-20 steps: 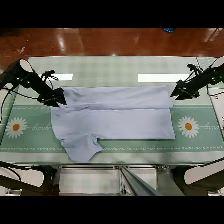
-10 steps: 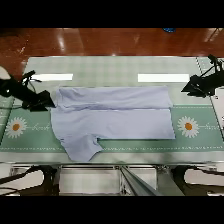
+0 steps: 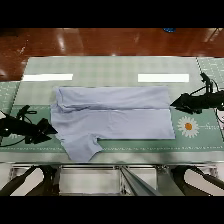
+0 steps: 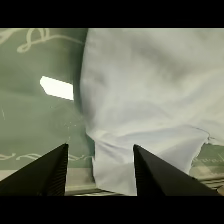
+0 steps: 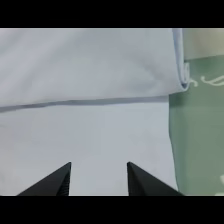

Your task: Fold the shirts.

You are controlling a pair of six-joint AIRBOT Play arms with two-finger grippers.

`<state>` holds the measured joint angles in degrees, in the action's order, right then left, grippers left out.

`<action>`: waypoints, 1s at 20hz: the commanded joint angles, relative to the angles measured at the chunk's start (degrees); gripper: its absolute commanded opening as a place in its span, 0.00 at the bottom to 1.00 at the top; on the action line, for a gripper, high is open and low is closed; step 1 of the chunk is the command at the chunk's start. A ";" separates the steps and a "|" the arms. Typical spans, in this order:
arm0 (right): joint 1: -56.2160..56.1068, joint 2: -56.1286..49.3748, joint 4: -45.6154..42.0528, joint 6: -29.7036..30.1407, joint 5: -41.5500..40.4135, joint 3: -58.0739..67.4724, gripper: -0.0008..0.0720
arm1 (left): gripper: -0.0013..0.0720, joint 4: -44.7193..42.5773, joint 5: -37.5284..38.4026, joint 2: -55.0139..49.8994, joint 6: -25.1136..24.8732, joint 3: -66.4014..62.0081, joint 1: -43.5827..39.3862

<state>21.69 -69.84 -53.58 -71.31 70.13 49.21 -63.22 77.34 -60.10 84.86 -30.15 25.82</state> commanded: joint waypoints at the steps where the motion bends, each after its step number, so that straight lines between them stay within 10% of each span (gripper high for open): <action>1: 0.02 0.85 2.27 1.60 -1.16 -3.39 0.57 | 0.71 0.28 0.66 1.88 -0.20 5.05 0.92; 10: 1.33 0.85 8.31 0.72 -3.10 -3.34 0.57 | 0.67 10.73 -10.91 1.97 -1.75 11.69 -5.79; 12: 6.10 0.85 8.04 0.44 -1.55 -3.32 0.57 | 0.04 10.75 -12.00 1.79 -1.77 11.67 -9.60; 20: 15.65 0.85 -13.38 -8.70 12.46 -12.59 0.57 | 0.05 10.80 -10.88 1.95 -3.23 11.61 -10.84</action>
<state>35.99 -69.01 -61.63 -77.36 78.85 40.77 -52.62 66.57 -58.19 82.02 -18.59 15.42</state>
